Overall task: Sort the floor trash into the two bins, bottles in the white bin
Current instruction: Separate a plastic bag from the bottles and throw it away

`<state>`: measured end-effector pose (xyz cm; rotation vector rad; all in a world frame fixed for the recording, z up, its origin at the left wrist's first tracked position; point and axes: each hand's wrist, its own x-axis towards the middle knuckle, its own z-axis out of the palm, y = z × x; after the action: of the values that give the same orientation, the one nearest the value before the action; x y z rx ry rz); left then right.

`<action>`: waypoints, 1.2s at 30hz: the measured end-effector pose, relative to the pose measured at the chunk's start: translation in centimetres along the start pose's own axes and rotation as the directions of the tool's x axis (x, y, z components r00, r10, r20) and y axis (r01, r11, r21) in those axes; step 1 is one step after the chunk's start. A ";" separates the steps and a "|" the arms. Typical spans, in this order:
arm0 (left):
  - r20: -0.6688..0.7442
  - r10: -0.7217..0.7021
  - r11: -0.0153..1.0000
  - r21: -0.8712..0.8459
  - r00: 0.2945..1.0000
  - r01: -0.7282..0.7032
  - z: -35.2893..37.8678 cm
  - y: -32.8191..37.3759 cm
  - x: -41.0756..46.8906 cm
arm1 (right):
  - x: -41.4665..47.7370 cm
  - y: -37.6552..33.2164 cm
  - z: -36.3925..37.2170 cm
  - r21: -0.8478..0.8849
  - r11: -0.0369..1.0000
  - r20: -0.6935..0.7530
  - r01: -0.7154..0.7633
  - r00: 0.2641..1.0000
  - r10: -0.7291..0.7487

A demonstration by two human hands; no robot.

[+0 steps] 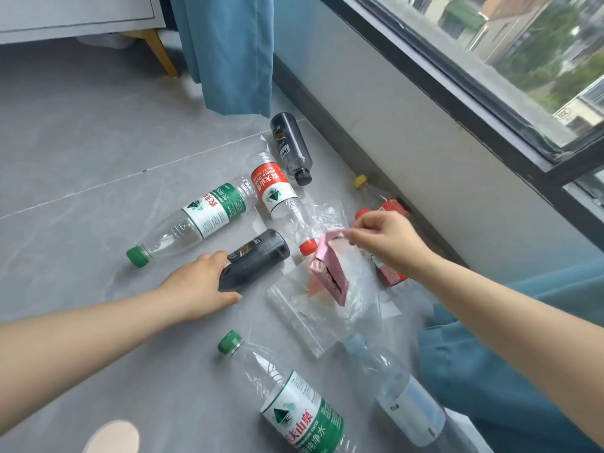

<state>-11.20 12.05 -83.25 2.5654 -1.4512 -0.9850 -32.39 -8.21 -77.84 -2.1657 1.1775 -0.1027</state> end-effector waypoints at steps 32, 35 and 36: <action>-0.023 0.009 1.000 -0.030 1.000 -0.010 0.5 0.0 0.6 | 0.5 2.4 7.7 -0.511 0.851 0.377 0.124 0.922 0.093; -0.020 0.005 1.000 -0.025 1.000 -0.005 0.4 0.1 0.5 | -0.3 1.9 7.6 -0.485 0.859 0.353 0.162 0.935 0.022; -0.019 0.004 1.000 -0.022 1.000 -0.004 0.4 0.1 0.5 | -0.6 1.8 7.5 -0.477 0.862 0.342 0.171 0.940 0.003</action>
<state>-11.31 11.71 -83.76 2.5486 -1.4318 -0.9674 -31.27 -4.59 -84.63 -2.5501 0.9809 0.5772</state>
